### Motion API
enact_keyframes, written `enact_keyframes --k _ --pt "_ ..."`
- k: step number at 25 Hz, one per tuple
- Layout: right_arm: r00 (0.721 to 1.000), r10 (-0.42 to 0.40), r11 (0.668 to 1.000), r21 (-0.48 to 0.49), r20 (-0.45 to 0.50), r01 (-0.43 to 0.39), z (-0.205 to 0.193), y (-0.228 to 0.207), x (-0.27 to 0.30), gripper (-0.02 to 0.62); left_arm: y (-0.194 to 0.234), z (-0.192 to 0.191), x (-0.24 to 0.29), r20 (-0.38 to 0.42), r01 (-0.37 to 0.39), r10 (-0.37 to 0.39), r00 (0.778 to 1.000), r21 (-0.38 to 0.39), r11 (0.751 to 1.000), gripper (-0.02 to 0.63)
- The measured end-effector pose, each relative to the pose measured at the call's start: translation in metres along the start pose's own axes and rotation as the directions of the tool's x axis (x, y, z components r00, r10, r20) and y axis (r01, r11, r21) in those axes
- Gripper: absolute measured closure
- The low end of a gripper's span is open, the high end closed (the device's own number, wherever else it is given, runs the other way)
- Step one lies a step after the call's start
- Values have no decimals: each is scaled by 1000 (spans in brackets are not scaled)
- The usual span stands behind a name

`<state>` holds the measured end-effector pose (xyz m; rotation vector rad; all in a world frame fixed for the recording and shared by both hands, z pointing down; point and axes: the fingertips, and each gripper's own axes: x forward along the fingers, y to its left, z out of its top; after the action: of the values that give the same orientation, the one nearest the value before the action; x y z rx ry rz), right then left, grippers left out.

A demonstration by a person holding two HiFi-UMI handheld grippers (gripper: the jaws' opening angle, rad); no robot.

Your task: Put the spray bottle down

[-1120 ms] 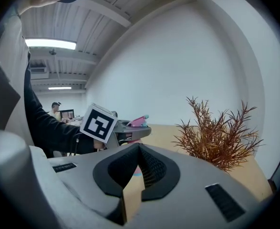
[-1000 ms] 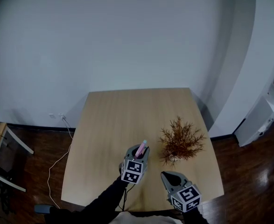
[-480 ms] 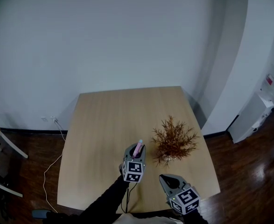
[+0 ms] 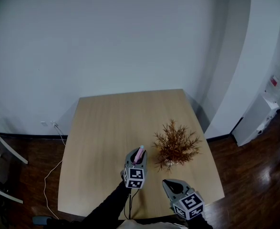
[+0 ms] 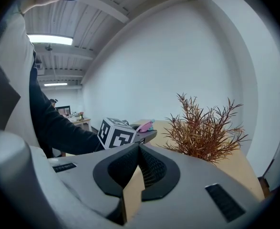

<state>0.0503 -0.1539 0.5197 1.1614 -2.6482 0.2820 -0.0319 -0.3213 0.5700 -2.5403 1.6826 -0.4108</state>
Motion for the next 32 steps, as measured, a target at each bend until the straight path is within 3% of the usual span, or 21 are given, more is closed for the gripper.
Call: enact_keyframes --k 5,10,17,28,32 --pt "1000 2 1000 2 -1 -2 -1 -1 2 617 -4 -3 0 0 47 -47 999 -43 998 436" --pt "1000 10 1000 -1 1 -10 0 1 5 617 -9 0 -1 20 79 -78 997 -37 996 403" --pt "1000 16 1000 -6 5 -16 2 5 9 617 8 -10 -17 -2 46 -46 999 -55 997 368" --pt "1000 20 1000 5 23 -20 7 7 14 617 7 -40 -117 -50 65 -73 996 -136 989 357" --pt "999 32 999 2 31 -32 8 11 18 617 4 -44 -146 -74 46 -58 996 -150 988 389"
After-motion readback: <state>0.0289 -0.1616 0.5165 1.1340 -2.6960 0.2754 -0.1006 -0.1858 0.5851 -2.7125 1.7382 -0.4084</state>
